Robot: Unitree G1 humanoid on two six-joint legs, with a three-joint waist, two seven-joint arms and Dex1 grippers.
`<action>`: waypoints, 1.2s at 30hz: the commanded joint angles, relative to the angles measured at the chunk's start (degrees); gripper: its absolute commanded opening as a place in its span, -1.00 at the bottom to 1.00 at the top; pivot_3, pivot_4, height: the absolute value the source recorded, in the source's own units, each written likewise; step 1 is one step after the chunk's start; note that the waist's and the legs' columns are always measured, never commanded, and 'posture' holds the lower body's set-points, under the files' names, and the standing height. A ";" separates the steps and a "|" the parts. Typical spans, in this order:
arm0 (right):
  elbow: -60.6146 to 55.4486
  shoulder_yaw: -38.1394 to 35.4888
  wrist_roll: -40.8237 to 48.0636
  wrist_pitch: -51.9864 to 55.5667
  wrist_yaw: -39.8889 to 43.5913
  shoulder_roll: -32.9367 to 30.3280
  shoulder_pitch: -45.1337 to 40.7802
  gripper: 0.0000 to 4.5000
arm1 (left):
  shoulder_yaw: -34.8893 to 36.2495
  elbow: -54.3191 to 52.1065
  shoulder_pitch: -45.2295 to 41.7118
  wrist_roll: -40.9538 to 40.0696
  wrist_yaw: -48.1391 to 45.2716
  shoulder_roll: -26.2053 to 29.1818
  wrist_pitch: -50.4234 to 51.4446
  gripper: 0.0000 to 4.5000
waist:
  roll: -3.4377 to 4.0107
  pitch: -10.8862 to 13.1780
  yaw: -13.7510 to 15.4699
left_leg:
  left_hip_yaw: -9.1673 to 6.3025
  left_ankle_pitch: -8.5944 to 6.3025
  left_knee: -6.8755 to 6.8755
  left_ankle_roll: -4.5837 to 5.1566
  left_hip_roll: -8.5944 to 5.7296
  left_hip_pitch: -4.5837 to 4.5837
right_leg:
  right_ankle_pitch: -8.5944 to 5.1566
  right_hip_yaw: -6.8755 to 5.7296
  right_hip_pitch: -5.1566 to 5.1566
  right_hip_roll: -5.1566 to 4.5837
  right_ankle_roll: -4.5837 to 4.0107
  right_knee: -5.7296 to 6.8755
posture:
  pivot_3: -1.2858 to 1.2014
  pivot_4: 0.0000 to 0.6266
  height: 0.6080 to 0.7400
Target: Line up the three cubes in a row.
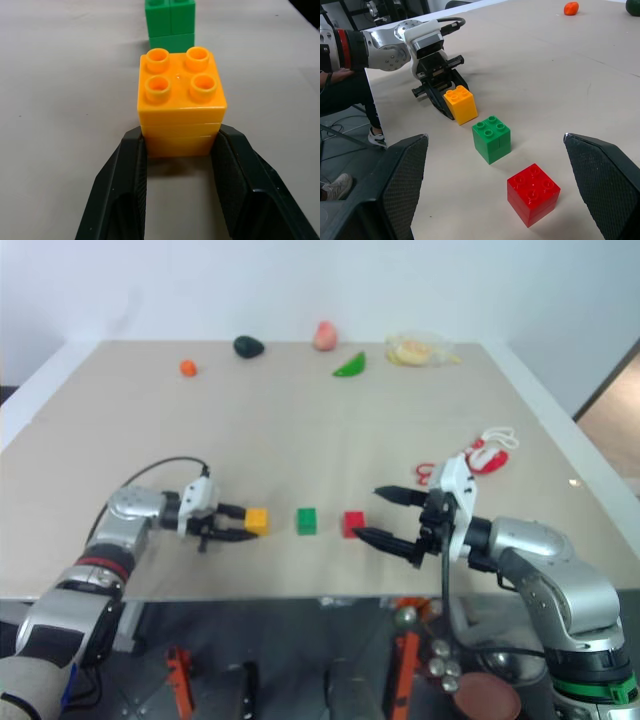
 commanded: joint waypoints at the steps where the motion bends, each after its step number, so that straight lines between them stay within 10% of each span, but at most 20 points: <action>1: -2.25 -1.96 1.03 -0.36 -0.04 -0.80 -0.38 1.00 | 0.47 0.68 -1.37 0.65 0.52 -0.48 -1.22 -0.44 | 0.00 0.00 0.02 | 0.00 0.00 0.00 0.00 0.00 0.00 | 0.00 0.00 0.01 0.00 0.00 0.00 | 0.03 -0.52 1.00; 3: -2.15 -1.93 1.04 -0.35 0.04 -0.88 -0.55 1.00 | 0.43 0.79 -1.36 0.72 0.49 -0.69 -1.30 -0.44 | 0.00 0.00 0.02 | 0.00 0.00 0.00 0.00 0.00 0.00 | 0.00 0.00 0.01 0.00 0.00 0.00 | 0.03 -0.52 1.00; 10: -1.85 -1.91 1.00 -0.49 0.34 -1.02 -0.85 1.00 | 1.02 0.20 -1.17 -0.09 0.21 -1.19 0.81 0.78 | 0.00 0.00 0.03 | 0.00 0.00 0.00 0.00 0.00 -0.01 | -0.01 0.00 0.02 0.00 0.02 0.00 | 0.03 -0.52 1.00; 21: -0.04 -1.26 0.65 -0.79 1.35 -0.95 -3.28 1.00 | 4.18 -17.01 6.19 -7.22 -4.16 2.89 15.31 0.78 | 0.00 0.00 -0.27 | -0.01 0.00 -0.02 0.00 0.03 -0.01 | -0.01 0.00 -0.02 0.02 0.02 0.03 | 0.03 -0.52 1.00; 36: 0.33 -1.53 0.34 -0.98 1.13 -0.31 -3.36 1.00 | 15.82 -29.63 20.25 -9.79 18.44 13.44 19.05 0.78 | 0.00 0.00 -0.17 | 0.07 0.00 -0.07 -0.01 0.12 0.06 | -0.03 -0.02 -0.05 0.01 -0.05 0.08 | 0.03 -0.52 1.00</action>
